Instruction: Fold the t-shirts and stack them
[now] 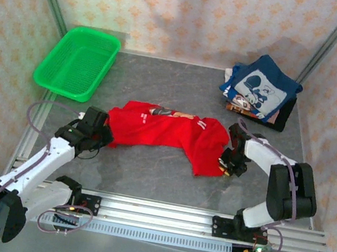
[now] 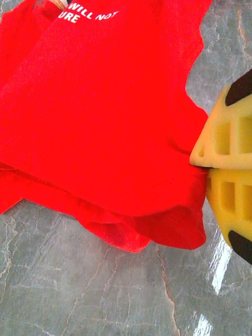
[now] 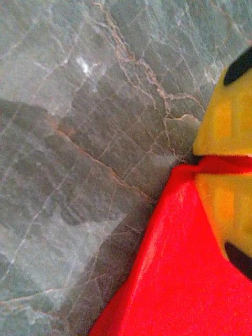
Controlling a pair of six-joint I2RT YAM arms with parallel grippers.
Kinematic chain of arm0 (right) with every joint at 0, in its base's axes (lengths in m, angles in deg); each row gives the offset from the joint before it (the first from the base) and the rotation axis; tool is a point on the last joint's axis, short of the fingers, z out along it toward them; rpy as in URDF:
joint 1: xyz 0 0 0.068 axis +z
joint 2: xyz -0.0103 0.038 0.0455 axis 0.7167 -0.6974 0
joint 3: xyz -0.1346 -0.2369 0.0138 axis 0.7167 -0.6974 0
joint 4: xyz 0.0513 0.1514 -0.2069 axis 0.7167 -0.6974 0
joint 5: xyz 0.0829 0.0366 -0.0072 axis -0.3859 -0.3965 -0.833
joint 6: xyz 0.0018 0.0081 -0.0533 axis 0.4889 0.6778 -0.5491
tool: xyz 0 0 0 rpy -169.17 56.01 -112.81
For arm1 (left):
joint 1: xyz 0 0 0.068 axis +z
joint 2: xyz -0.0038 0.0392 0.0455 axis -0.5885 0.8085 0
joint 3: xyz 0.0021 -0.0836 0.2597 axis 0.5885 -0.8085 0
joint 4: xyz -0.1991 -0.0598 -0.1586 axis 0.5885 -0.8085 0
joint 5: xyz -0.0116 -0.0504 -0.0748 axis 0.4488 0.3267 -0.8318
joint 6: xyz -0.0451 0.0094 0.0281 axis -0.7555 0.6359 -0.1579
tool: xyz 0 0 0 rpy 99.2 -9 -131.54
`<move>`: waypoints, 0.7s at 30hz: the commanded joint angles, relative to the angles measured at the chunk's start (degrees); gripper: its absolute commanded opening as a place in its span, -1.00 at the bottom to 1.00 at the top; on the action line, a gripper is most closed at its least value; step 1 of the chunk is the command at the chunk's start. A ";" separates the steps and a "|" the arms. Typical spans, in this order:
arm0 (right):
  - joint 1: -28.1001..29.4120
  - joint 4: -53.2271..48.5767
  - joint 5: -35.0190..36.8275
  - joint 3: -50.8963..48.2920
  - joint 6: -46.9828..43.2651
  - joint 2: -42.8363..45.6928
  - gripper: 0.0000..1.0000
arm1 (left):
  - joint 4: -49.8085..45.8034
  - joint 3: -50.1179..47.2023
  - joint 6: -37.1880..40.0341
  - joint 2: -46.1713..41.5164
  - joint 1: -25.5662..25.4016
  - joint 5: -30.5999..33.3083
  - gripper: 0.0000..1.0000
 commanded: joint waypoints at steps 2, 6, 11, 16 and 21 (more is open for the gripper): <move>0.38 8.80 -2.56 3.08 -1.09 -1.06 -0.99 | -2.94 1.94 1.90 -1.08 -0.22 2.41 -1.00; -0.11 2.92 -2.29 5.99 -1.81 4.84 -1.00 | -6.97 7.35 4.75 -2.03 0.29 4.72 -1.00; -3.36 -5.70 -3.43 14.49 -3.39 15.26 -1.00 | -13.28 20.26 10.19 -1.45 1.68 8.61 -1.00; -9.94 -9.52 -10.01 31.07 -5.35 20.86 -1.00 | -16.52 37.47 15.01 2.45 2.59 12.13 -1.00; -13.18 -10.10 -15.31 51.67 -4.08 15.75 -1.00 | -19.44 57.81 22.55 10.34 3.38 14.39 -1.00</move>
